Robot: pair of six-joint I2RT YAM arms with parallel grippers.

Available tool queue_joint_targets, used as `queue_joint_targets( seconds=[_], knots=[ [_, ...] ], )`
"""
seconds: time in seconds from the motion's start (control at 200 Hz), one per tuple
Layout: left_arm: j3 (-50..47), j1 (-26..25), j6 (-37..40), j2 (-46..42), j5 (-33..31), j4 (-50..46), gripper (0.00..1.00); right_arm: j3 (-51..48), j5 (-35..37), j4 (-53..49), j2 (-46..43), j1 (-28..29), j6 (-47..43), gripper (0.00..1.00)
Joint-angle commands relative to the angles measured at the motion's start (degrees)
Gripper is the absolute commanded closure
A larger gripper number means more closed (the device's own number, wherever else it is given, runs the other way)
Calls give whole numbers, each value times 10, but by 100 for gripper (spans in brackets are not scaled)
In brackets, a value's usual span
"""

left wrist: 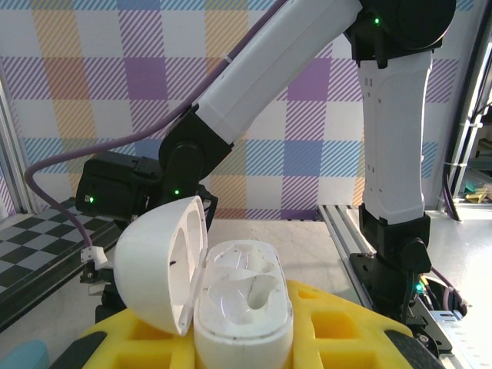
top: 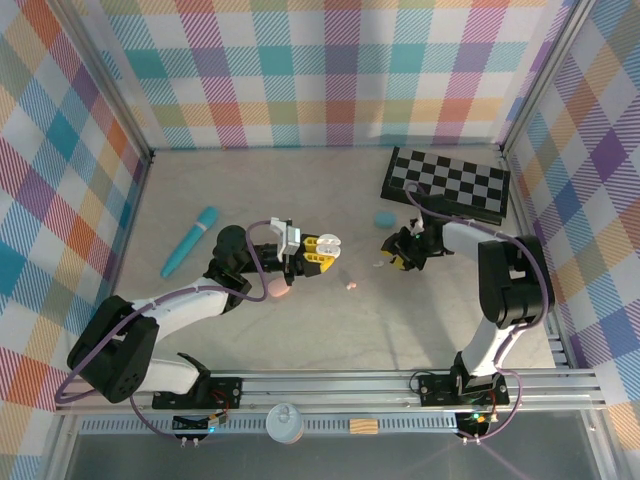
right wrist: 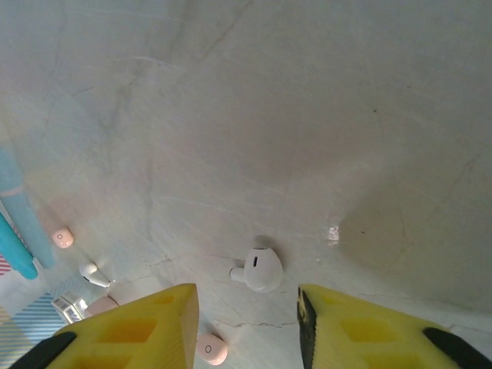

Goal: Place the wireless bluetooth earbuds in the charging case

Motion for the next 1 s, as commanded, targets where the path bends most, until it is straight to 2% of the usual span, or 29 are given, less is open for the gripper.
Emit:
queue_joint_targets(
  seconds=[0.0,0.39,0.995],
  knots=[
    [-1,5,19,-9,11,4,84,16,-23,5,17,3,3,64],
    [1,5,22,-8,11,-4,83,30,-40,3,49,14,-11,70],
    [2,5,27,-16,11,-19,84,52,-21,-42,78,33,-47,71]
  ],
)
